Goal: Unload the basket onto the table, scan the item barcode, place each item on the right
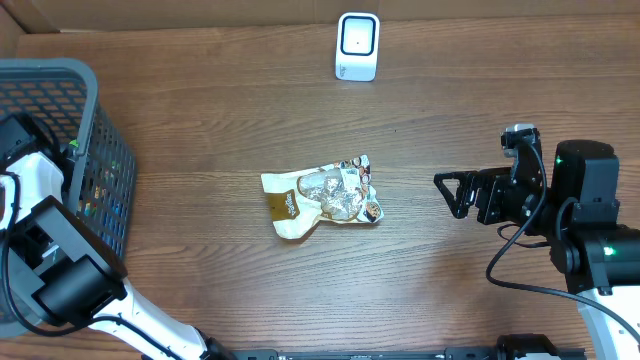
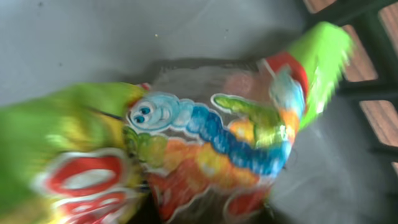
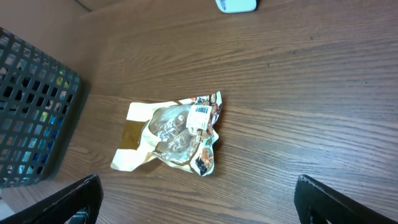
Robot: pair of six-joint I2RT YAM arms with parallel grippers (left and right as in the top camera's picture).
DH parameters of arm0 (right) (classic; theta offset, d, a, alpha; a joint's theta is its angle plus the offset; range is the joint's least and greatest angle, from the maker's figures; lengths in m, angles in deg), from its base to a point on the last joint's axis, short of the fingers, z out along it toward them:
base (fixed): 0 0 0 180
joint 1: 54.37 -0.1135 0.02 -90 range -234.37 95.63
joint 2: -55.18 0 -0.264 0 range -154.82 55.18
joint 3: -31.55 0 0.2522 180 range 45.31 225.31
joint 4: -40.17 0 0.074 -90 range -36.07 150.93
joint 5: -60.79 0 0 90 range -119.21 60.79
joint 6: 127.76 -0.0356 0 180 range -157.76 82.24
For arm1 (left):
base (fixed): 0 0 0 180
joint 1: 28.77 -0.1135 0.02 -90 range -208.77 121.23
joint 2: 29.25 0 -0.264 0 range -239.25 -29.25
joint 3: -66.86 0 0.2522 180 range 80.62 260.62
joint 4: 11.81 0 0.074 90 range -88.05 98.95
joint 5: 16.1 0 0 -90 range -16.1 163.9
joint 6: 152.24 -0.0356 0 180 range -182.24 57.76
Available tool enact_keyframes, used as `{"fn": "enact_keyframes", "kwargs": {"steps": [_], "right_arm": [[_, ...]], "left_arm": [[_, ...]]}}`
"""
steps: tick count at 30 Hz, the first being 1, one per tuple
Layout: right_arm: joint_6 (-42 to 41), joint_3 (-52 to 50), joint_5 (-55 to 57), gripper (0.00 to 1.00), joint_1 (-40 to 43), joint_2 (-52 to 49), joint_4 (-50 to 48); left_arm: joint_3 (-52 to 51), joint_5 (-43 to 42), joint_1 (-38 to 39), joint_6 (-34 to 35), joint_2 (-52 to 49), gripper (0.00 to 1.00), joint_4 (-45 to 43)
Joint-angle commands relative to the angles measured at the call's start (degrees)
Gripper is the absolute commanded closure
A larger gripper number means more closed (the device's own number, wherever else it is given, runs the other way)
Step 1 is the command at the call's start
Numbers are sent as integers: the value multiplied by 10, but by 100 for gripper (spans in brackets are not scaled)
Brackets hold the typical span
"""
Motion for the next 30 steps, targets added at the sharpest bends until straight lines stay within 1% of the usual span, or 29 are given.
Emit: {"fn": "enact_keyframes", "kwargs": {"steps": [1, 3, 6, 11, 14, 16, 20, 25, 26, 27, 28, 30], "right_arm": [[0, 13, -3, 1, -2, 2, -1], [0, 13, -3, 1, -2, 2, -1], [0, 13, -3, 1, -2, 2, 3], [0, 13, -3, 1, -2, 2, 6], [0, 13, -5, 1, -2, 2, 6], [0, 13, -8, 1, -2, 2, 6], [0, 13, -14, 1, -2, 2, 6], [0, 13, -14, 1, -2, 2, 5], [0, 13, -14, 1, -2, 2, 5], [0, 13, -14, 1, -2, 2, 5], [0, 13, -14, 1, -2, 2, 5], [0, 13, -14, 1, -2, 2, 5]], "left_arm": [[-33, -5, 0, -10, -30, 96, 40], [-24, -9, 0, -10, -25, 96, 61], [17, -9, -1, -11, -12, 96, 116], [137, -9, 0, -15, 32, 96, 229], [217, -8, -1, -16, 77, 96, 290], [263, -3, 0, -31, 111, 96, 319], [328, -2, 0, -60, 193, 96, 362], [333, -2, 0, -98, 267, 95, 369], [333, -2, 0, -106, 273, 89, 372], [333, -2, 0, -109, 273, 78, 377], [332, -2, -1, -109, 272, 65, 384], [325, -3, 0, -109, 263, 24, 391]]}}
